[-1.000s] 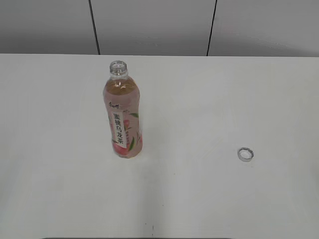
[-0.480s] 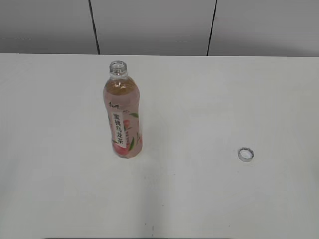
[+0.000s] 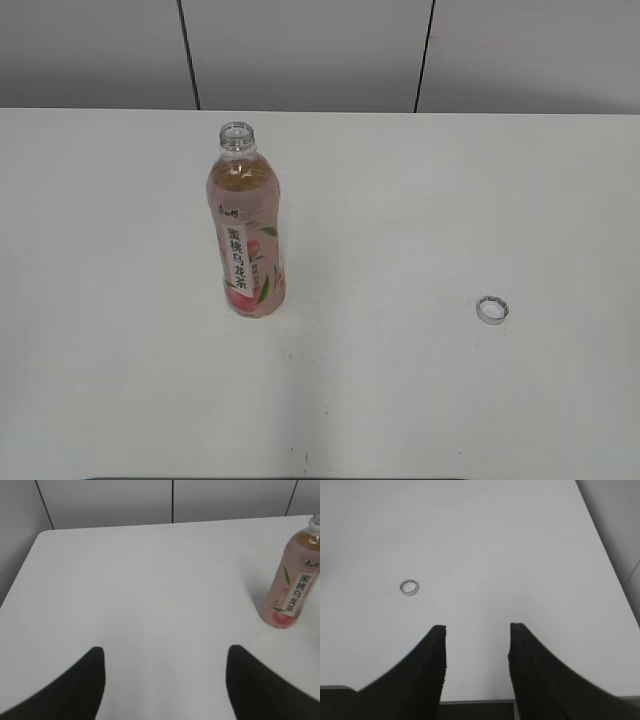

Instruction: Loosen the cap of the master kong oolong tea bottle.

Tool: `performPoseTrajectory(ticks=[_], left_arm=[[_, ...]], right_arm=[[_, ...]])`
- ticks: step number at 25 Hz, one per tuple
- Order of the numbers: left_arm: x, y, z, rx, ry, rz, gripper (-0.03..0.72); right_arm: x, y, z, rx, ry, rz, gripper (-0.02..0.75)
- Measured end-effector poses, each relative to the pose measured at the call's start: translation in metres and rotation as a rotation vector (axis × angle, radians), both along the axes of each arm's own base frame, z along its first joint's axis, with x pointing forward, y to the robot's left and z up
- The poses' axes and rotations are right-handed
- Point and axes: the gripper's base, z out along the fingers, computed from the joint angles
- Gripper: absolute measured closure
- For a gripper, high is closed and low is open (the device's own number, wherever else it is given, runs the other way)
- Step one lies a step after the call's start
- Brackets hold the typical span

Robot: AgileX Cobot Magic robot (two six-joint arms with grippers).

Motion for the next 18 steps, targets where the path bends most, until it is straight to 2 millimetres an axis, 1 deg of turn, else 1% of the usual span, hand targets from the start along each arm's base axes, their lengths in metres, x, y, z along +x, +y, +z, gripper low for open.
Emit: performPoseTrajectory(ticks=[3,6,18], left_arm=[[-0.0002,-0.0004,0.0000,0.000,0.000,0.031,0.239],[-0.0002,-0.0004,0.0000,0.000,0.000,0.036,0.244],[-0.0003,-0.0004,0.0000,0.000,0.000,0.038,0.259]], right_arm=[[-0.0016,0.0007,0.0000,0.000,0.000,-0.097,0.419],[-0.0026,0.0011,0.0000,-0.001,0.000,-0.157,0.419],[-0.0028,0.0013,0.0000,-0.001,0.000,-0.171,0.421]])
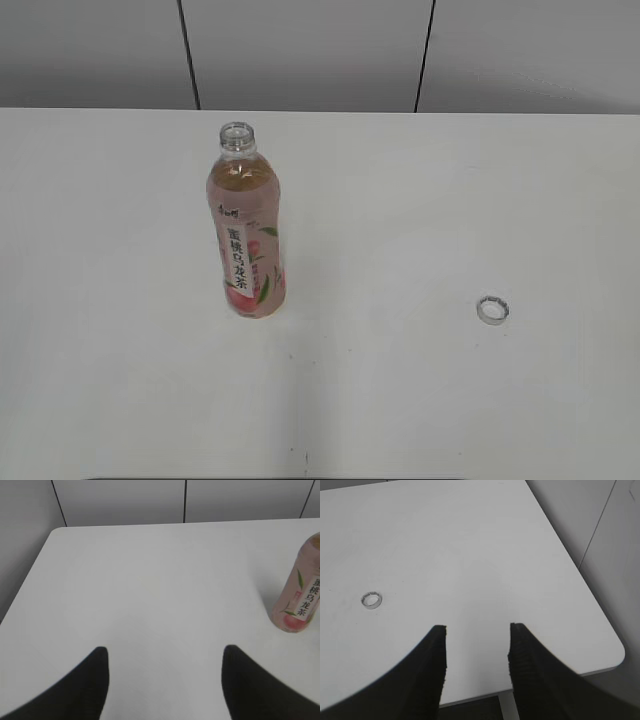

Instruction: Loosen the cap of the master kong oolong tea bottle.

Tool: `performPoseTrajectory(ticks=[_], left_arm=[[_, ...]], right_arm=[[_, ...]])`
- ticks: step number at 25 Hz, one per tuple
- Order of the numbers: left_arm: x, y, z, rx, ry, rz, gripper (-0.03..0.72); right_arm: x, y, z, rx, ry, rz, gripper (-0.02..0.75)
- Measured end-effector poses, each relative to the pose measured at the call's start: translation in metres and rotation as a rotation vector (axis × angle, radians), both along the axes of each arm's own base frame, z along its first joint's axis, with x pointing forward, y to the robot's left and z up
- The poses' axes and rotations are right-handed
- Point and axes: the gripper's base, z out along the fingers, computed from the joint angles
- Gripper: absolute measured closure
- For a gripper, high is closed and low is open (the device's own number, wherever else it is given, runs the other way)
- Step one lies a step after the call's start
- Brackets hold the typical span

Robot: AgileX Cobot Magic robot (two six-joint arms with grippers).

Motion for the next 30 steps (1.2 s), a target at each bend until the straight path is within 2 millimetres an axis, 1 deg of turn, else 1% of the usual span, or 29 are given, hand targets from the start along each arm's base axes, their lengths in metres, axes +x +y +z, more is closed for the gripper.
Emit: performPoseTrajectory(ticks=[4,19,30], left_arm=[[0.0000,0.0000,0.0000,0.000,0.000,0.000,0.272],[0.0000,0.0000,0.0000,0.000,0.000,0.000,0.364],[0.0000,0.0000,0.0000,0.000,0.000,0.000,0.387]], right_arm=[[0.0000,0.0000,0.0000,0.000,0.000,0.000,0.421],[0.0000,0.0000,0.0000,0.000,0.000,0.000,0.422],[0.0000,0.0000,0.0000,0.000,0.000,0.000,0.422]])
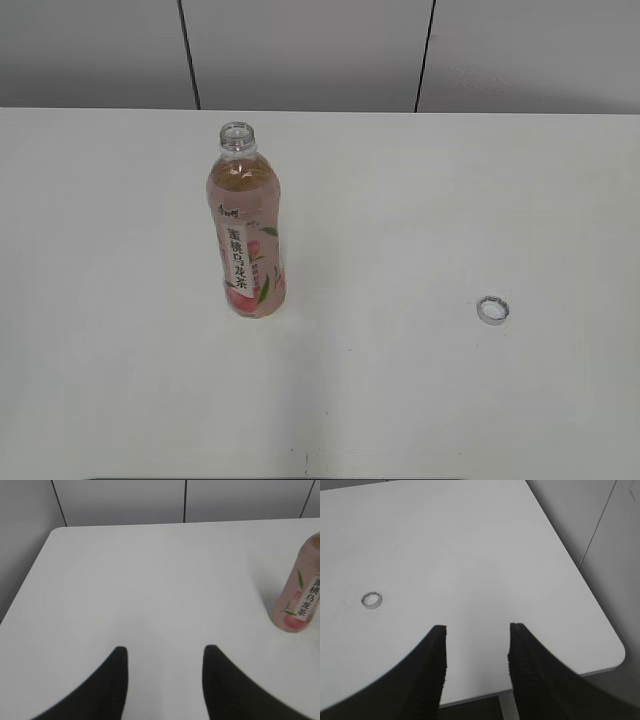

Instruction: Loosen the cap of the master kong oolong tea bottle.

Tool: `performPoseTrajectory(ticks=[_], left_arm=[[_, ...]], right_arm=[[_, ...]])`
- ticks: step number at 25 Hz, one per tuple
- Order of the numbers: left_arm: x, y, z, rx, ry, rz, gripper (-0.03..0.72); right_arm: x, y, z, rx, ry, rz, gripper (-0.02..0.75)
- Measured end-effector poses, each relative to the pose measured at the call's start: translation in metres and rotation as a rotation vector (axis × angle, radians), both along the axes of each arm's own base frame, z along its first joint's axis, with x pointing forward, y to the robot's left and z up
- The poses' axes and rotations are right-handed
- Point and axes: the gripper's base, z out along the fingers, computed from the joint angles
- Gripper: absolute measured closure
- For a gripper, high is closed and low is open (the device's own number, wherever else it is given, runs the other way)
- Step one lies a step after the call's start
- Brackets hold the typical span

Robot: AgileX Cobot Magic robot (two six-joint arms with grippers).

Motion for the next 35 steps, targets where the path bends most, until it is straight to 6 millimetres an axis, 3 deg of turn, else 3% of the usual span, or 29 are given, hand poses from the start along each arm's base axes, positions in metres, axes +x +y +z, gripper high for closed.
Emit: performPoseTrajectory(ticks=[11,35], left_arm=[[0.0000,0.0000,0.0000,0.000,0.000,0.000,0.440],[0.0000,0.0000,0.0000,0.000,0.000,0.000,0.445]], right_arm=[[0.0000,0.0000,0.0001,0.001,-0.001,0.000,0.422],[0.0003,0.0074,-0.0009,-0.043,0.012,0.116,0.423]])
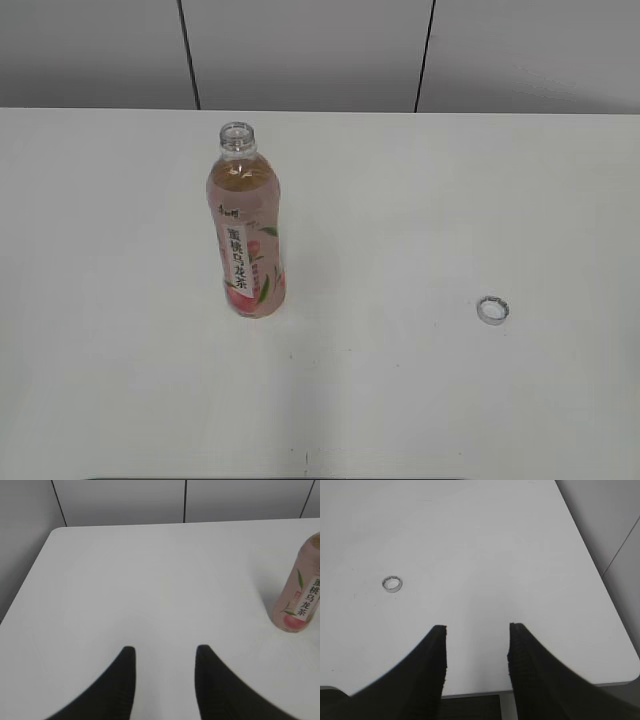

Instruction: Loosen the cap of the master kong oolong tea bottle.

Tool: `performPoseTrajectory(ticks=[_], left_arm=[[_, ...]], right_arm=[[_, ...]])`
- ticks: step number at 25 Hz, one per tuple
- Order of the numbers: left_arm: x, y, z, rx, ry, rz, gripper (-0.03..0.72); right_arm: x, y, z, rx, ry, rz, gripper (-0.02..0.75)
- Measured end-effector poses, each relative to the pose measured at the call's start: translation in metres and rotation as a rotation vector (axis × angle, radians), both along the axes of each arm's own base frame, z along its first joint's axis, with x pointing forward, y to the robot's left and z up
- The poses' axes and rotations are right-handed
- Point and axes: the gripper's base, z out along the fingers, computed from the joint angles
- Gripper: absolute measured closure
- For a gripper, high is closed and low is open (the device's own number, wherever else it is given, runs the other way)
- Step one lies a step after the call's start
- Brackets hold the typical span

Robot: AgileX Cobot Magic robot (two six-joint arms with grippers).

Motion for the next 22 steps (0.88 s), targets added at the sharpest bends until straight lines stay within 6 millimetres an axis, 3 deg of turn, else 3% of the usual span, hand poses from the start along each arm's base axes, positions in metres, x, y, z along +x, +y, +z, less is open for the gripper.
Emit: performPoseTrajectory(ticks=[22], left_arm=[[0.0000,0.0000,0.0000,0.000,0.000,0.000,0.446]], right_arm=[[0.0000,0.0000,0.0000,0.000,0.000,0.000,0.423]])
